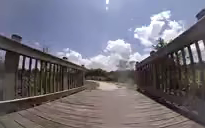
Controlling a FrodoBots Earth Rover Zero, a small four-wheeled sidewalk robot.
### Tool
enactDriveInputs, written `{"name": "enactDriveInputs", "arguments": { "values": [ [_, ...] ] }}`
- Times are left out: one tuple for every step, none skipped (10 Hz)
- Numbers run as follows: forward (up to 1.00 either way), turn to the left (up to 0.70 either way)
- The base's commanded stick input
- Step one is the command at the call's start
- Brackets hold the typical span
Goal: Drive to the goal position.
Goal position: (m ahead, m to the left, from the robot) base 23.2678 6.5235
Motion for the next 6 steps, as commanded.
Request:
{"name": "enactDriveInputs", "arguments": {
  "values": [
    [0.85,-0.01],
    [0.85,-0.01],
    [0.85,-0.01],
    [0.85,-0.01],
    [0.85,-0.01],
    [0.85,-0.01]
  ]
}}
